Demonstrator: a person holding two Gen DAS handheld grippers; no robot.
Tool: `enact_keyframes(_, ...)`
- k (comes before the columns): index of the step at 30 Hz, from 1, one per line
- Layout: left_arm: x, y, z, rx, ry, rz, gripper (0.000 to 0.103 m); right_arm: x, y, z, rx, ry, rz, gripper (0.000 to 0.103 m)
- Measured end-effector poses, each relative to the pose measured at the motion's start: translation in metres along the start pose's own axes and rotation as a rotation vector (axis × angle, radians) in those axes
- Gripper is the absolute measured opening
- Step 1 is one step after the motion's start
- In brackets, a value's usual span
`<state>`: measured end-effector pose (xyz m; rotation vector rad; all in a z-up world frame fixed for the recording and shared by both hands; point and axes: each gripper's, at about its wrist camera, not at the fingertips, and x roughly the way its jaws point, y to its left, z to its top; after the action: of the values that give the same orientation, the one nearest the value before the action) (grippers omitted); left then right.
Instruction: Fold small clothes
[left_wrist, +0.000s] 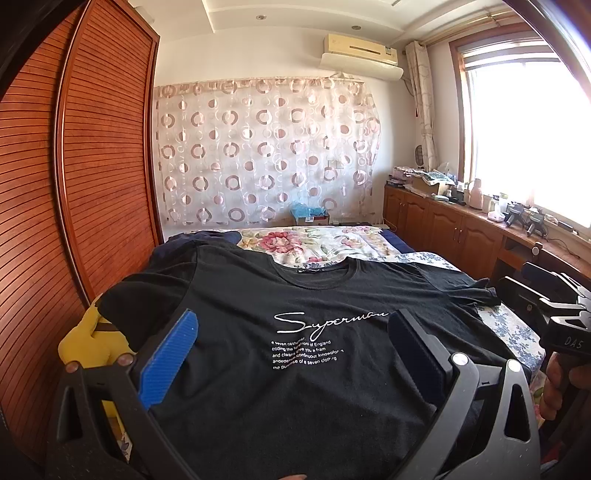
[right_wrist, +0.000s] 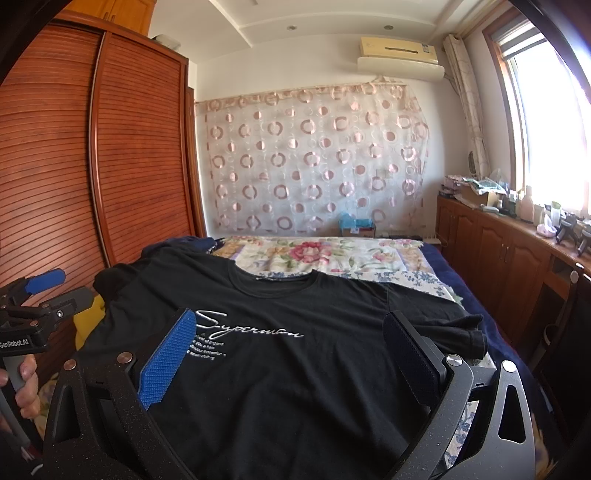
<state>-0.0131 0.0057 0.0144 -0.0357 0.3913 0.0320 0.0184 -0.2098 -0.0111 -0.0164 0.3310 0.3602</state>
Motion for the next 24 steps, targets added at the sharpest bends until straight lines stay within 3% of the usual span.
enact_keyframes(24, -0.0022, -0.0018, 0.0035, 0.008, -0.009, 0.002, 0.103, -0.0003, 0.0004, -0.0002, -0.001, -0.003, 0.001, 0.103)
